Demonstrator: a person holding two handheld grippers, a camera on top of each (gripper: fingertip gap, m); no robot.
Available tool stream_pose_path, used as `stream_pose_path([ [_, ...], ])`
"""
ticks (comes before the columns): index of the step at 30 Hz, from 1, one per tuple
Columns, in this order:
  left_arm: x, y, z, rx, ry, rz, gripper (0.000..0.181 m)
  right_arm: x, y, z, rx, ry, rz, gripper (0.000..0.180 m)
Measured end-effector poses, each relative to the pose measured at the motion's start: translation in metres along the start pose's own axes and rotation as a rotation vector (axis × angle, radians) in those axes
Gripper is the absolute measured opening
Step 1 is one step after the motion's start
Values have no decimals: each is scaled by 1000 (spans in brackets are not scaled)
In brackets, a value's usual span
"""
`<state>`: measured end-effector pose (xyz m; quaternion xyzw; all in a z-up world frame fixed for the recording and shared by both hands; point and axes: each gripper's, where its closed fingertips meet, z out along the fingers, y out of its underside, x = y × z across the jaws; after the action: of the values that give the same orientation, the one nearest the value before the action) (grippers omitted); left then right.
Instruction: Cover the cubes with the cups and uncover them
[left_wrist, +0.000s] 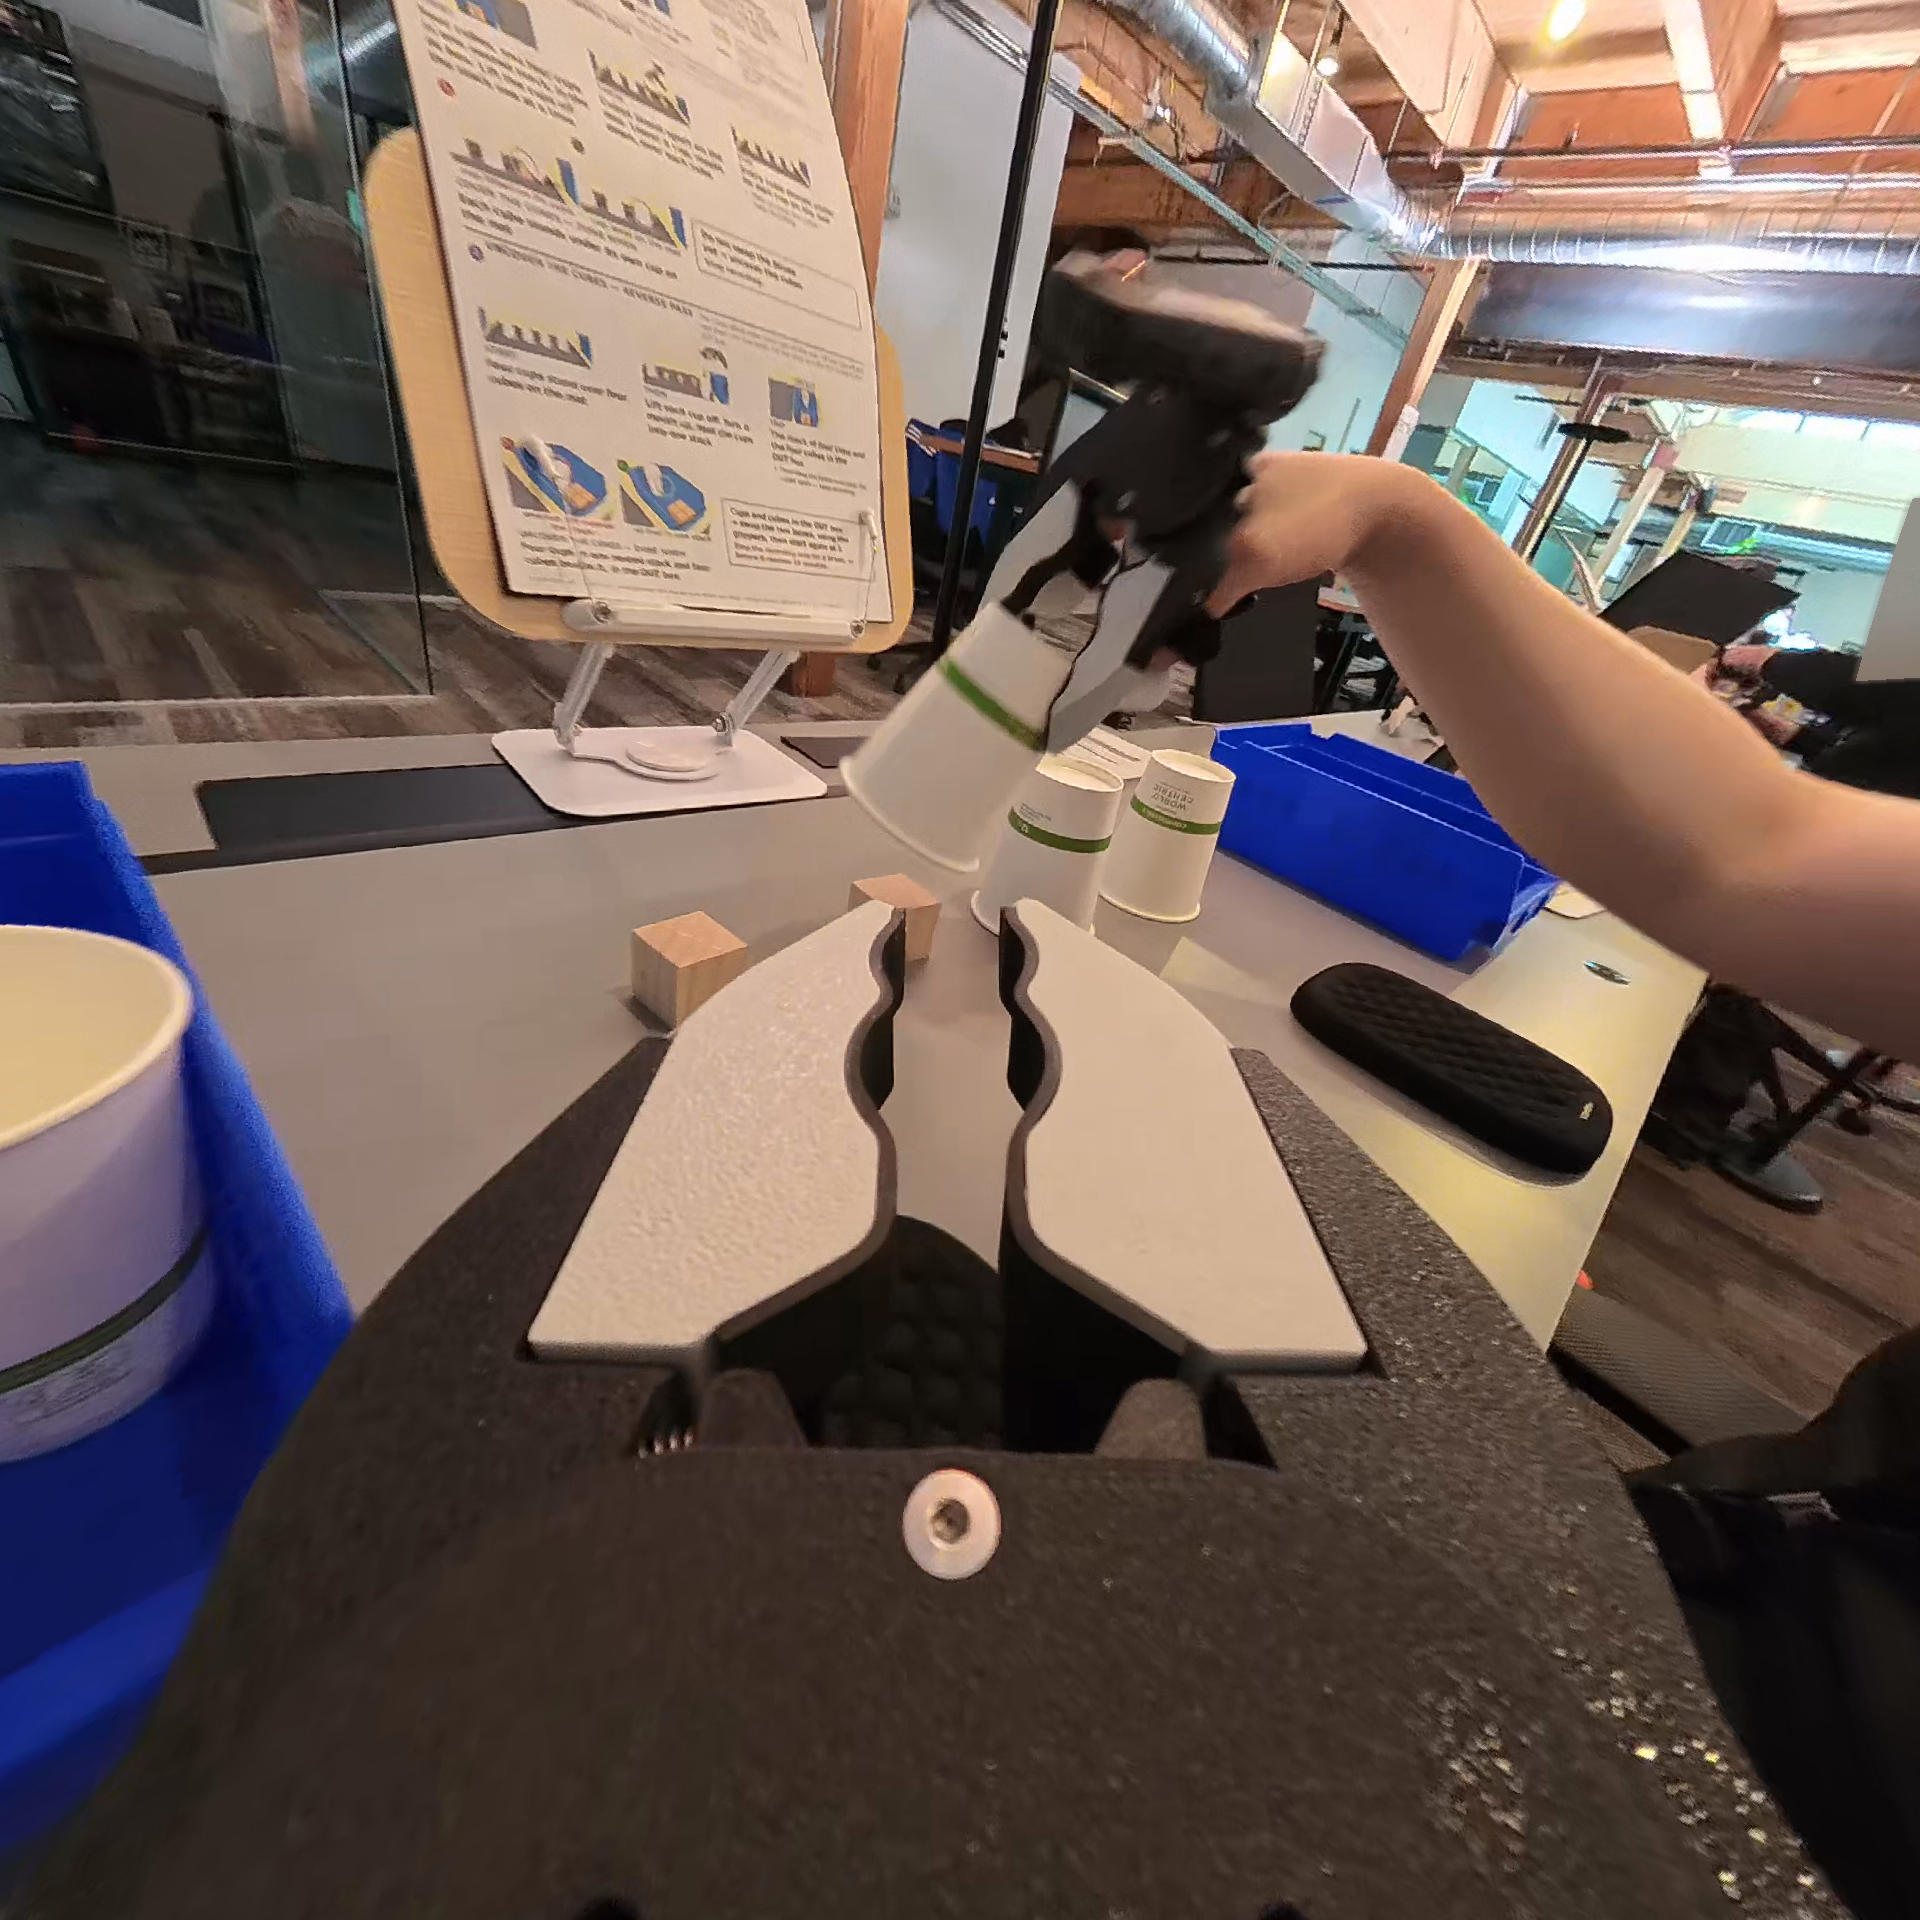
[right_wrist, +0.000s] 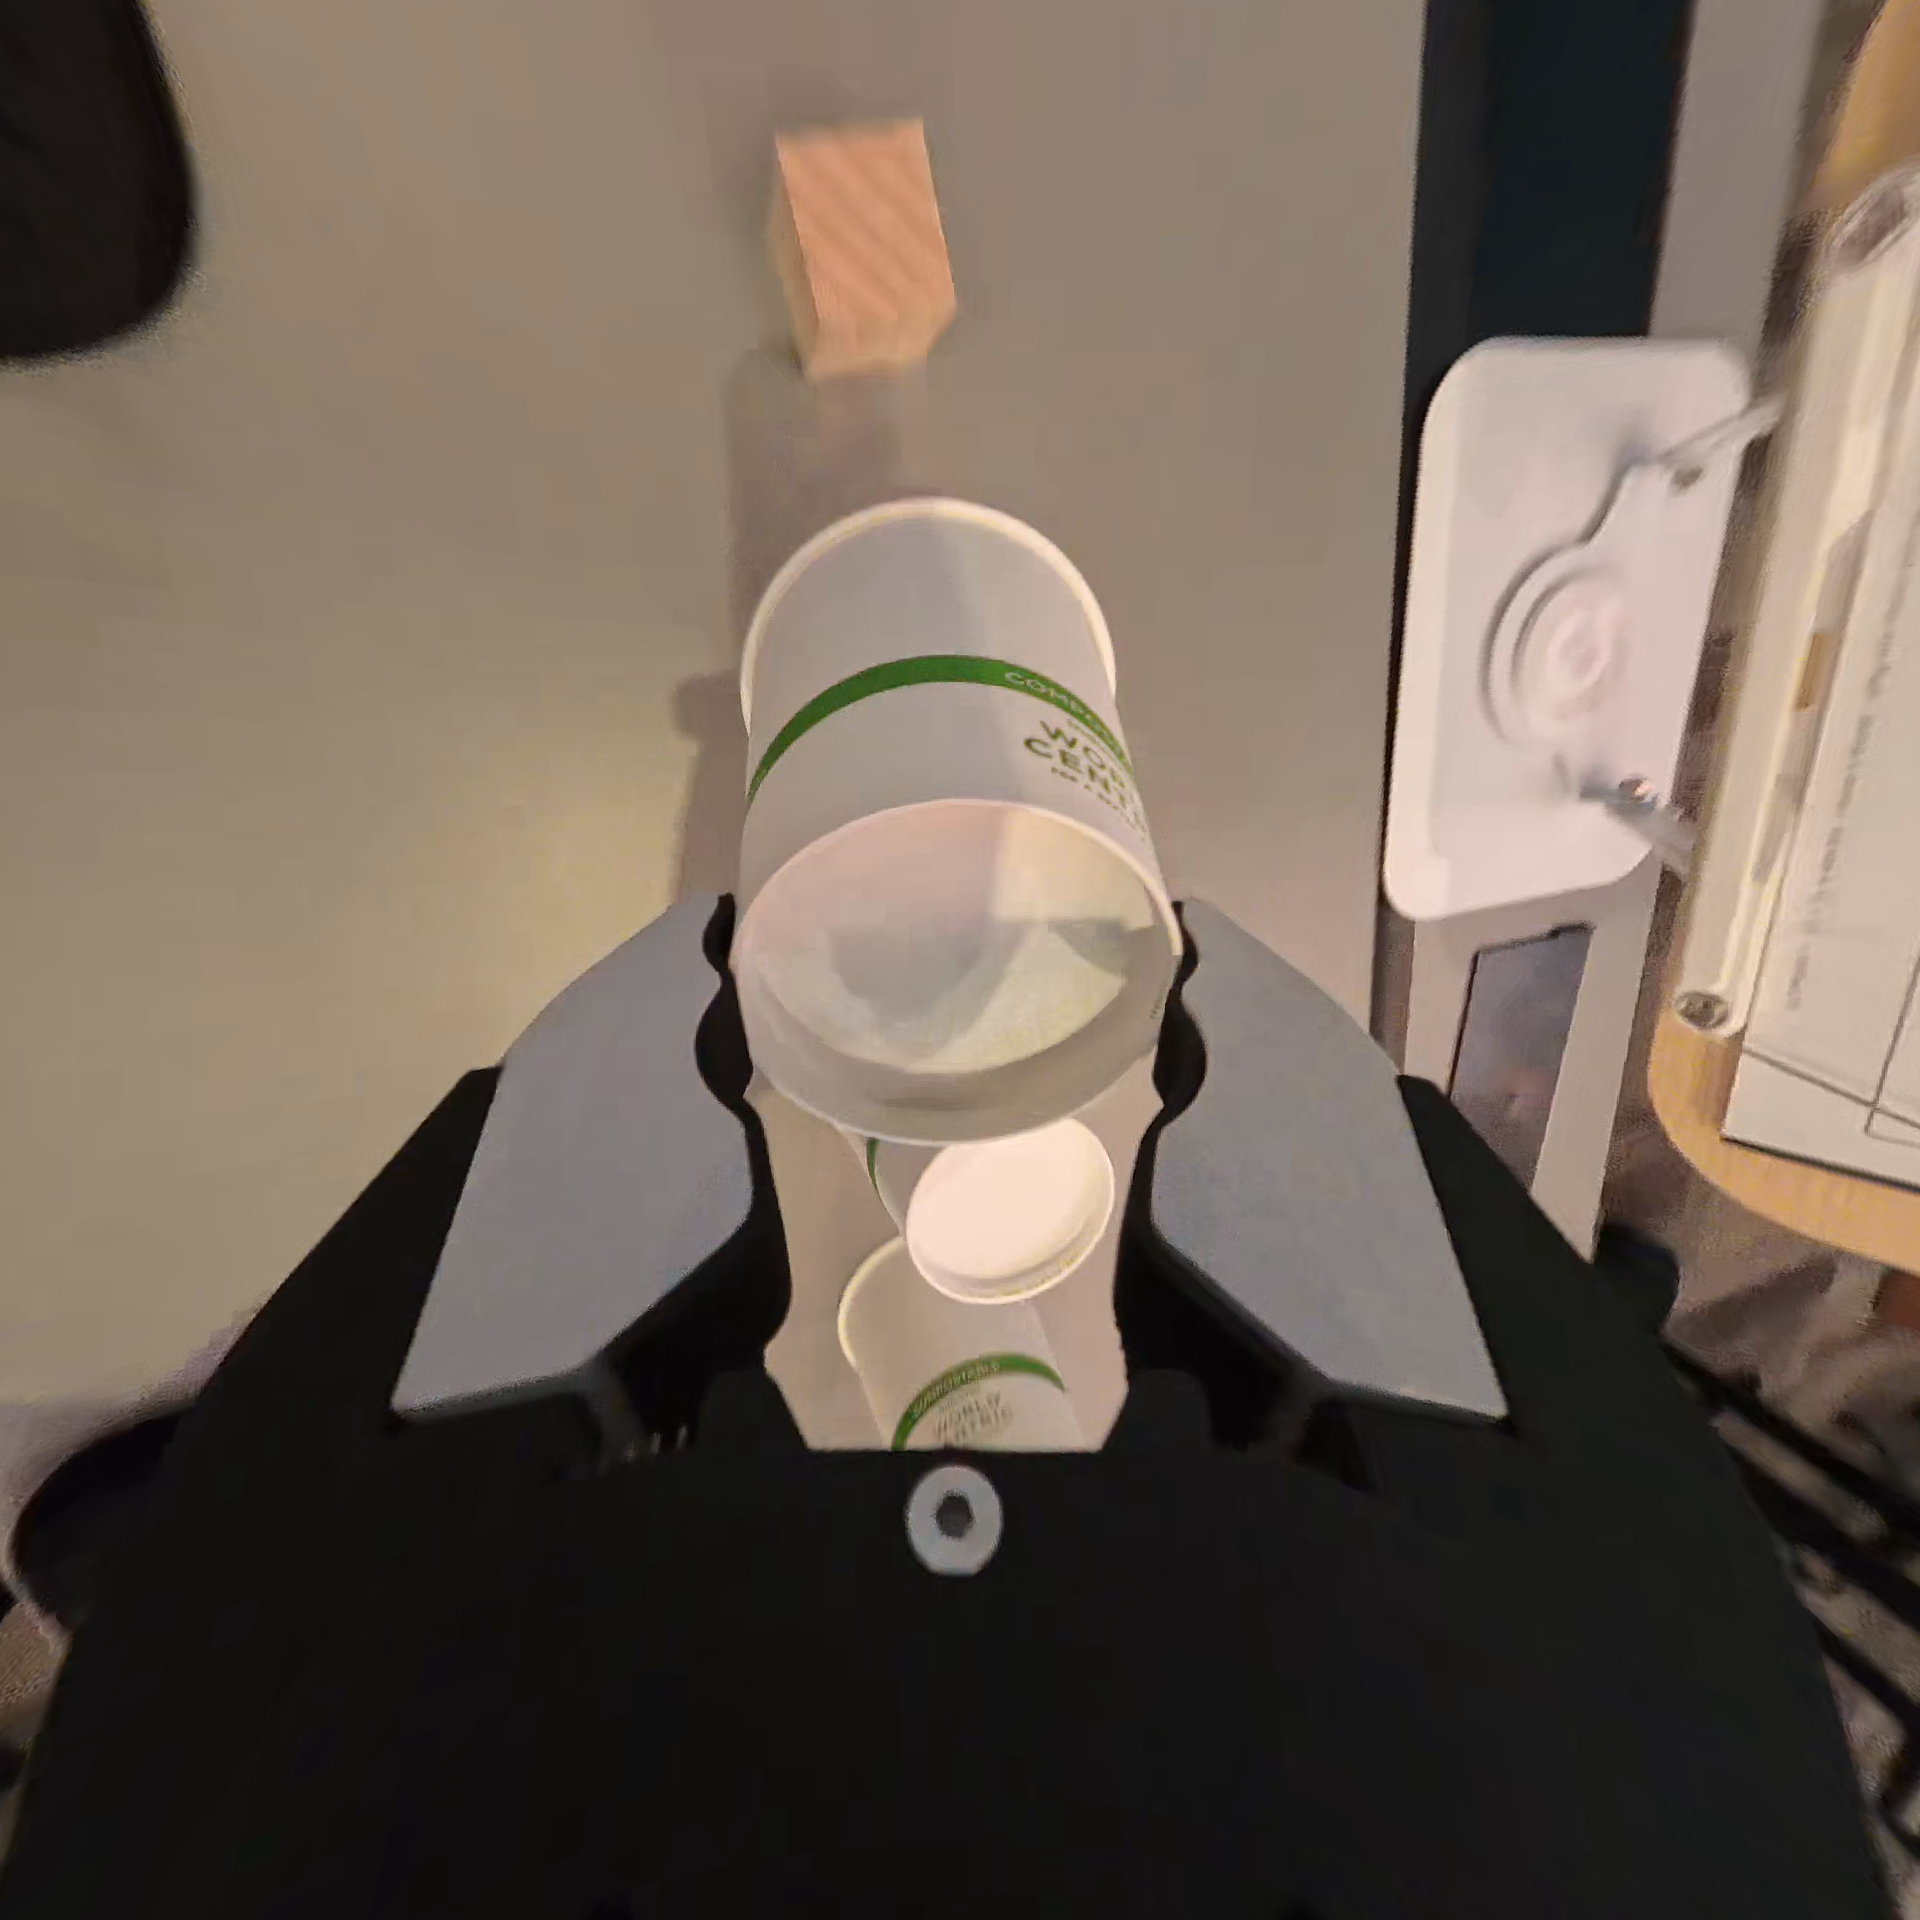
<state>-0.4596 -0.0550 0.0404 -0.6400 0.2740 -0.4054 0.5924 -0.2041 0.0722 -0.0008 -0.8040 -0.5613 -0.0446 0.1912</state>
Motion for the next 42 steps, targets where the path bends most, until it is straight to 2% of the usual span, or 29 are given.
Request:
stream_pose_path([
  [5, -8, 4, -12, 4, -54, 20, 16, 5, 6, 28, -174, -68, 15, 77],
  [12, -13, 8, -21, 6, -73, 16, 16, 4, 8, 63, -280, -144, 45, 77],
  [31, -9, 20, -14, -24, -48, 0, 16, -5, 6, 84, -301, -160, -33, 77],
  [36, -21, 32, -5, -126, -180, 90, 18, 3, 5, 82, -268, -97, -59, 80],
  [42, -47, 34, 1, -263, -431, 223, 31, 6, -13, 63, -94, -52, -35, 90],
])
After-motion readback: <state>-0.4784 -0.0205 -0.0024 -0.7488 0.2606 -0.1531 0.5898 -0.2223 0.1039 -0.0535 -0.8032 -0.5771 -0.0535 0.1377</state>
